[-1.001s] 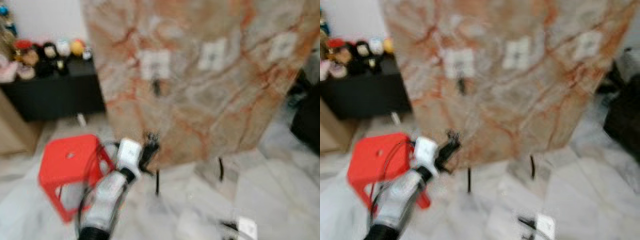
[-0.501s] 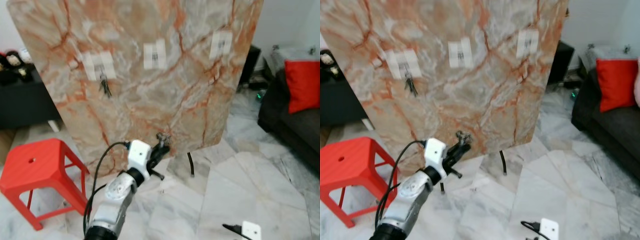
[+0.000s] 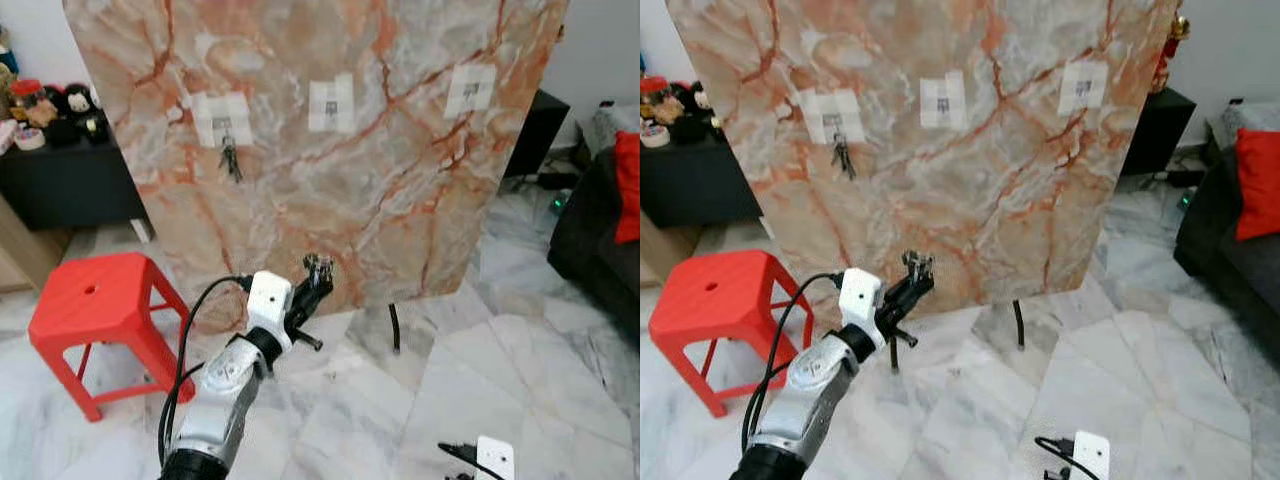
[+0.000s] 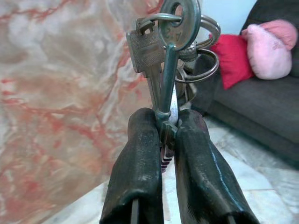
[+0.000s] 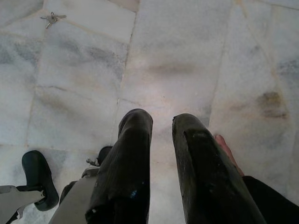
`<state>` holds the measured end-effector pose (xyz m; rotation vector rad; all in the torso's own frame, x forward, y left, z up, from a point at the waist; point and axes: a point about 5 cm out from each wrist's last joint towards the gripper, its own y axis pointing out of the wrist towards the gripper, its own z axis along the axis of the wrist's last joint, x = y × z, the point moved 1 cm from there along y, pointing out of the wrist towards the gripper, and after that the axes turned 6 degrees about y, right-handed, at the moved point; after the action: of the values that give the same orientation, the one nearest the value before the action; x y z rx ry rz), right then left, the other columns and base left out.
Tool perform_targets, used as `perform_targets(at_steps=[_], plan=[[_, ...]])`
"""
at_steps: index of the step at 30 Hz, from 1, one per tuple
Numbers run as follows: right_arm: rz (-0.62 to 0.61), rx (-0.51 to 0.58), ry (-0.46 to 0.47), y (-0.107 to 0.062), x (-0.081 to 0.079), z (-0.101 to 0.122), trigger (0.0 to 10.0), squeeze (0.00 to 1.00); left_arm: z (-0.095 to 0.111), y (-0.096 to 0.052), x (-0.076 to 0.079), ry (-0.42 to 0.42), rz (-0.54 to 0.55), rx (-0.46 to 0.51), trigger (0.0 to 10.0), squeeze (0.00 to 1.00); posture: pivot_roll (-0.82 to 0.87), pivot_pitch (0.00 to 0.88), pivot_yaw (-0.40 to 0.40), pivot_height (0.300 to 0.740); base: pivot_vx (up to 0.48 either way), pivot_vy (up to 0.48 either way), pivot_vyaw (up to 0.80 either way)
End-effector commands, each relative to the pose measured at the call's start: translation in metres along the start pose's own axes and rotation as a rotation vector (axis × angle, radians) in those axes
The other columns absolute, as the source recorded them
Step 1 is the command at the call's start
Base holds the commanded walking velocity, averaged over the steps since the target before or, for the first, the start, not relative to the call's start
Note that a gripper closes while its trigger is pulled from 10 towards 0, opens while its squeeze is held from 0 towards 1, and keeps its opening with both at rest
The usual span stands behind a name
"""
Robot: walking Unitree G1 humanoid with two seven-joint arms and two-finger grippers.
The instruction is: Hang keys on a hook
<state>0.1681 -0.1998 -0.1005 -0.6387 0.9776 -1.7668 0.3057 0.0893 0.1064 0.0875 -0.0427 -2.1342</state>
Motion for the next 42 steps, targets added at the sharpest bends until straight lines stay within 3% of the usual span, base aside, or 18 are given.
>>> perform_targets(at_steps=[1, 20, 42], plan=[[0.004, 0.002, -0.001, 0.0, 0.0, 0.0, 10.0, 0.0, 0.007, 0.001, 0.0, -0.007, -0.004, 0.026, 10.0, 0.0, 0.01, 0.011, -0.054, 0.74, 0.0, 0.0, 0.0], [0.006, -0.006, -0.019, 0.0, 0.0, -0.001, 10.0, 0.0, 0.008, 0.002, 0.003, -0.018, -0.015, 0.025, 10.0, 0.0, -0.01, 0.021, -0.047, 0.74, 0.0, 0.0, 0.0], [0.008, -0.001, -0.054, 0.0, 0.002, 0.002, 10.0, 0.0, 0.011, 0.003, -0.01, -0.002, 0.014, 0.03, 10.0, 0.0, 0.0, 0.0, -0.051, 0.74, 0.279, 0.0, 0.0]])
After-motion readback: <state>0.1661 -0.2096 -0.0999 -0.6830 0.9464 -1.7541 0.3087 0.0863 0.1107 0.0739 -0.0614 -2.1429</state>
